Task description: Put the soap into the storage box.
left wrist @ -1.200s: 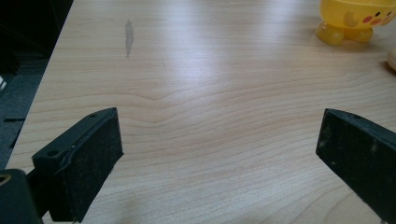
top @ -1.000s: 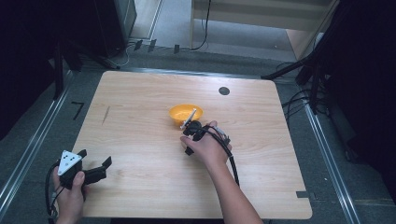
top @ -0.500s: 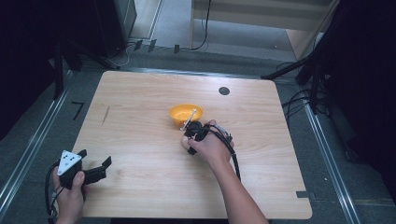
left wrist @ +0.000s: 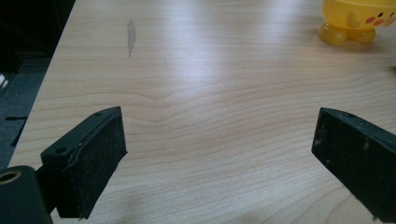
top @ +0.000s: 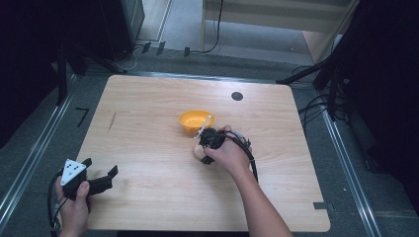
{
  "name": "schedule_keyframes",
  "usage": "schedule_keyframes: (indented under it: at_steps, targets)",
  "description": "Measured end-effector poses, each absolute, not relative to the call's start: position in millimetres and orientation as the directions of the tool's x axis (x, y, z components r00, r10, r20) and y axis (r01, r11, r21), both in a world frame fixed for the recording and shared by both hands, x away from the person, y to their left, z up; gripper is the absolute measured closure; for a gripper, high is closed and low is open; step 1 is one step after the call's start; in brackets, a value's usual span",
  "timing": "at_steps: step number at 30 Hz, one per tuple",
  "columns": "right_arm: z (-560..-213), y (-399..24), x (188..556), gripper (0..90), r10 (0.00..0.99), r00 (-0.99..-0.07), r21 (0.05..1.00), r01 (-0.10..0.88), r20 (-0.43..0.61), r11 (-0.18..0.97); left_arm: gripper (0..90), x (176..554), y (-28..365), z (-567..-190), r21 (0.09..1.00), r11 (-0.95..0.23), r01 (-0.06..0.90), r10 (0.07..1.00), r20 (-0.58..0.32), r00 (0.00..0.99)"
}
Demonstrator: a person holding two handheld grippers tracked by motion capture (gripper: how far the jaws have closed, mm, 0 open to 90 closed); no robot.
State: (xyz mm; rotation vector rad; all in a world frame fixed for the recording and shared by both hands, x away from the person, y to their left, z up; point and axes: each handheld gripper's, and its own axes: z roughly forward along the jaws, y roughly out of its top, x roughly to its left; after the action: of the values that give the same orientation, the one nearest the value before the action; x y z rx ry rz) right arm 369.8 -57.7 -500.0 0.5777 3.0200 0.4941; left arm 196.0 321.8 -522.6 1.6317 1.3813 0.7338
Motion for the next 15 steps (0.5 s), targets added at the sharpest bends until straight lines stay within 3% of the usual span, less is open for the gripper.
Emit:
schedule_keyframes:
  at_steps: [15]
  targets:
    - [-477,-61,385,32.8,0.265,-0.964,0.325,0.249,-0.005,0.912,3.5,196,322,-523,0.883,-0.024,0.47,0.972,-0.09,0.219]
